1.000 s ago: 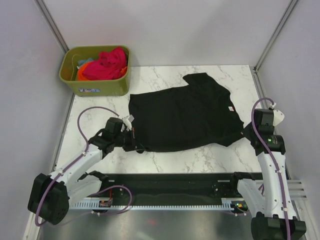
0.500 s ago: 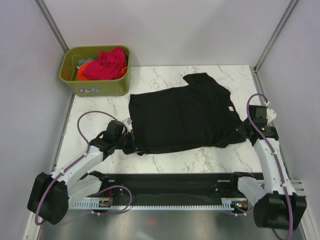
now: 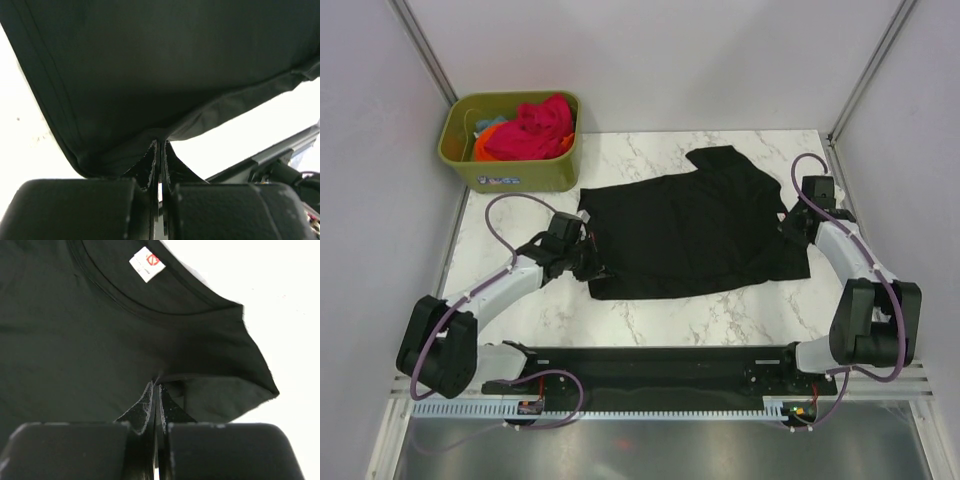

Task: Fold and stack the t-shirts
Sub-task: Fold the tshirt

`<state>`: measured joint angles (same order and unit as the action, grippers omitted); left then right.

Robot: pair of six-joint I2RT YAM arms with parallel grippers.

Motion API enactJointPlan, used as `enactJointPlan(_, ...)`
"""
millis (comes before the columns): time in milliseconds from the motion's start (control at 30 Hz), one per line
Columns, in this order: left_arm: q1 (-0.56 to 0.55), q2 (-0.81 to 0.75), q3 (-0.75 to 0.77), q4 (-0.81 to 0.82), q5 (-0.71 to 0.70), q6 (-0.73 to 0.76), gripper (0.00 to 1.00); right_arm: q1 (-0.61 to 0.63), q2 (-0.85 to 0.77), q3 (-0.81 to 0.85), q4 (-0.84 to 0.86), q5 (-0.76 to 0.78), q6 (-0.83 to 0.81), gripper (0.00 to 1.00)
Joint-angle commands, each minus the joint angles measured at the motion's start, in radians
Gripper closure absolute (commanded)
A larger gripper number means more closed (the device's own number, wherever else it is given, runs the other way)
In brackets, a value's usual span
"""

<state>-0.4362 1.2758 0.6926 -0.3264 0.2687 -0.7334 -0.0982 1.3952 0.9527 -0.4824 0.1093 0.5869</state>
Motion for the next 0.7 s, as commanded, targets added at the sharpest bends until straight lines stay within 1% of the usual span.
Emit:
enactJointPlan(0,0.001,0.020,0.065,-0.013,-0.083,0.052,0.98,0.008,0.050,0.067,0.083,0.013,-0.018,1.00)
enactJointPlan(100,0.004,0.042,0.094,-0.036,-0.155,0.074,0.98,0.006,0.135,0.138,0.058,0.035,-0.010,1.00)
enactJointPlan(167,0.005,0.072,0.119,-0.060,-0.172,0.083,0.98,0.006,0.178,0.169,0.056,0.036,-0.007,1.00)
enactJointPlan(300,0.004,0.117,0.150,-0.094,-0.216,0.097,0.98,0.008,0.220,0.198,0.056,0.064,-0.015,1.00)
enactJointPlan(433,0.005,0.128,0.166,-0.108,-0.259,0.101,0.98,0.006,0.235,0.218,0.073,0.098,-0.024,1.00)
enactJointPlan(500,0.005,0.140,0.174,-0.112,-0.293,0.101,0.98,0.006,0.245,0.227,0.083,0.080,-0.025,1.00)
enactJointPlan(567,0.013,0.157,0.191,-0.118,-0.289,0.106,0.98,0.008,0.258,0.239,0.113,0.017,-0.022,1.00)
enactJointPlan(667,0.017,0.186,0.206,-0.123,-0.278,0.112,0.98,0.009,0.278,0.256,0.130,-0.008,-0.012,1.00)
